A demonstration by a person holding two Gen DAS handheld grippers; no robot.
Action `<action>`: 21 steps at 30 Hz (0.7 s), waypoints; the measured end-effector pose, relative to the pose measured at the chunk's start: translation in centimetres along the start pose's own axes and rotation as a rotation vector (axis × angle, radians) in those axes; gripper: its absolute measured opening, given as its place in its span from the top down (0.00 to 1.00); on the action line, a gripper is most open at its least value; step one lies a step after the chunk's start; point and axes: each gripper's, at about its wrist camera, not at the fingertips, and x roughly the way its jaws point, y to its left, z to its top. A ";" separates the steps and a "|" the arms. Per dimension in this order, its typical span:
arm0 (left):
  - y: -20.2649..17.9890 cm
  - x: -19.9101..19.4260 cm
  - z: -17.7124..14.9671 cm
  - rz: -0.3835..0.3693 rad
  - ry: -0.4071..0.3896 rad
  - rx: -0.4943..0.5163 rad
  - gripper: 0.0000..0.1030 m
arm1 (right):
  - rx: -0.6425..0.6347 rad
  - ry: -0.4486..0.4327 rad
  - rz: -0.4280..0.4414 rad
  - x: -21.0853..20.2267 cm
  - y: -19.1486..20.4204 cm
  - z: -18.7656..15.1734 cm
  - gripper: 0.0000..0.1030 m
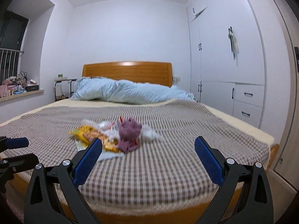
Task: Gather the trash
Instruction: 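Raise both grippers out of the bag and move toward the bed, then reach the right gripper to the mauve towel and grasp it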
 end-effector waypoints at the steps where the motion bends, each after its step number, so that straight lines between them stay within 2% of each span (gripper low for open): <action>1: 0.0 0.1 0.3 0.002 -0.007 0.001 0.07 | 0.000 -0.014 0.004 0.3 0.0 0.5 0.08; 8: 0.9 1.6 2.5 0.026 -0.060 0.002 0.07 | 0.005 -0.078 0.021 1.9 0.2 3.3 0.08; 14: 2.6 3.3 4.5 0.052 -0.087 -0.017 0.07 | 0.019 -0.092 0.046 4.0 0.2 4.8 0.08; 17: 3.2 3.8 5.5 0.062 -0.102 -0.024 0.07 | 0.006 -0.099 0.023 5.0 0.4 5.1 0.08; 21: 4.0 4.9 7.1 0.073 -0.124 -0.037 0.07 | 0.055 -0.085 0.019 6.7 -0.2 5.0 0.08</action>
